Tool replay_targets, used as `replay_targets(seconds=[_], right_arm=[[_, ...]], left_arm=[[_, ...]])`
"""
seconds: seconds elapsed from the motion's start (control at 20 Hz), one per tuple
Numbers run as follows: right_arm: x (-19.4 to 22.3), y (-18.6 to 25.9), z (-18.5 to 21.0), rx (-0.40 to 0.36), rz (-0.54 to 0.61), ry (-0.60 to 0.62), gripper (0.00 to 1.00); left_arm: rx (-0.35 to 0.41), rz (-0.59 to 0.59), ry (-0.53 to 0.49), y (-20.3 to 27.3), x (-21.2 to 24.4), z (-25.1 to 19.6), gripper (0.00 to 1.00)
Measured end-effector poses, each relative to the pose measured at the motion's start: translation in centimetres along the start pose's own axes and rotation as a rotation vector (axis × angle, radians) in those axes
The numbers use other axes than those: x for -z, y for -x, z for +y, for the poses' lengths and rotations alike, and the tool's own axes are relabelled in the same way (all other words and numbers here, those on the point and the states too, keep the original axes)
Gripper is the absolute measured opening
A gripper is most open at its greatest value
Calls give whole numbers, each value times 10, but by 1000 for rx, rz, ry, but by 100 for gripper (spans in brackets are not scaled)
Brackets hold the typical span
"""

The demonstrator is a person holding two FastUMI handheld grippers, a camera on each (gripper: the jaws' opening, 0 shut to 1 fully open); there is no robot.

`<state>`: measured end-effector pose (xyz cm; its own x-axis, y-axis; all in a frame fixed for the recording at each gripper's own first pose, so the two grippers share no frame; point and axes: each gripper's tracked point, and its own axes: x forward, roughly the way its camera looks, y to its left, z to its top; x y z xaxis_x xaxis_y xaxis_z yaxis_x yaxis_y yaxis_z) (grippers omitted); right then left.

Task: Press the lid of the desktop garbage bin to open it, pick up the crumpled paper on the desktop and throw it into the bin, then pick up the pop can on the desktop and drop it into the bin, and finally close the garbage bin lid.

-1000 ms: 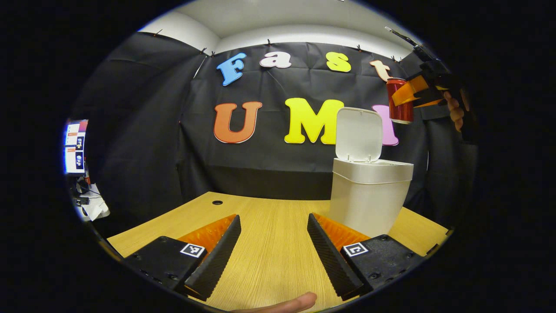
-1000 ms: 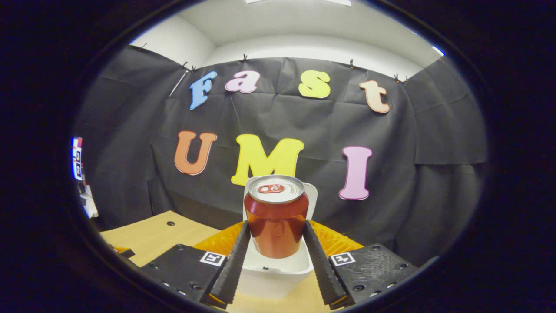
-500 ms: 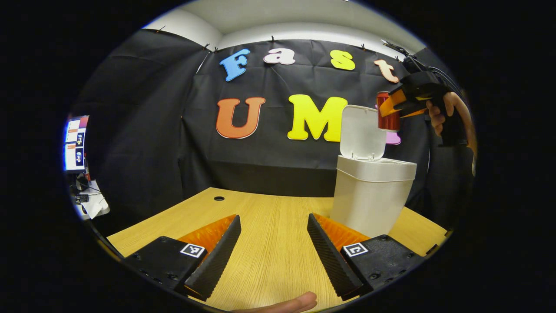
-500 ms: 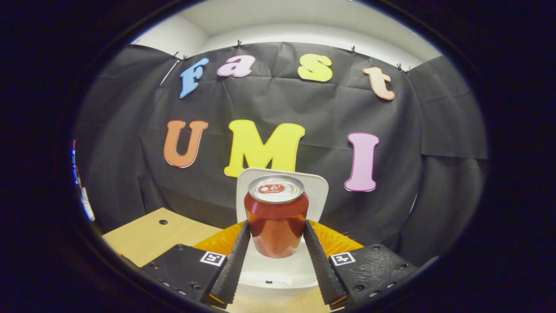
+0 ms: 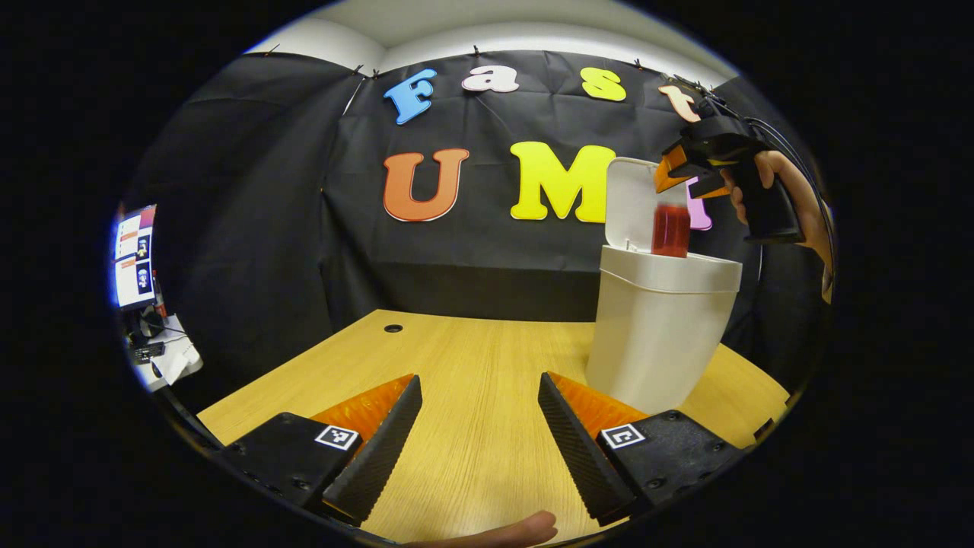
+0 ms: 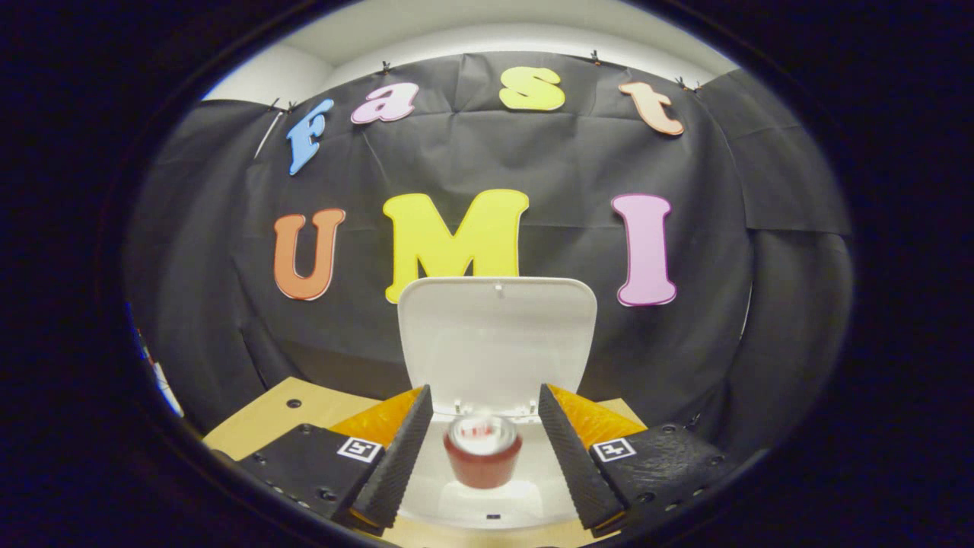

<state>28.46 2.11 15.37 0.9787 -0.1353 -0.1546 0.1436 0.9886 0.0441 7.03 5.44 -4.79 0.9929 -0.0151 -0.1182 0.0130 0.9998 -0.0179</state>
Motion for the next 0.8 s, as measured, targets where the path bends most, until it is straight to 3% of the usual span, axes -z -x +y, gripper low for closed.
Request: replay_targets(seconds=[0.25,0.6,0.8], right_arm=[[-31,7,-3,-20,-51,-11,87],[-116,15,4,-53,-254,-65,87],[-126,-20,15,-37,-221,-53,87]], left_arm=[[7,-3,11,4,-4,0,99],[1,-33,20,15,-15,2,99],[-21,-26,5,16,-15,7,99]])
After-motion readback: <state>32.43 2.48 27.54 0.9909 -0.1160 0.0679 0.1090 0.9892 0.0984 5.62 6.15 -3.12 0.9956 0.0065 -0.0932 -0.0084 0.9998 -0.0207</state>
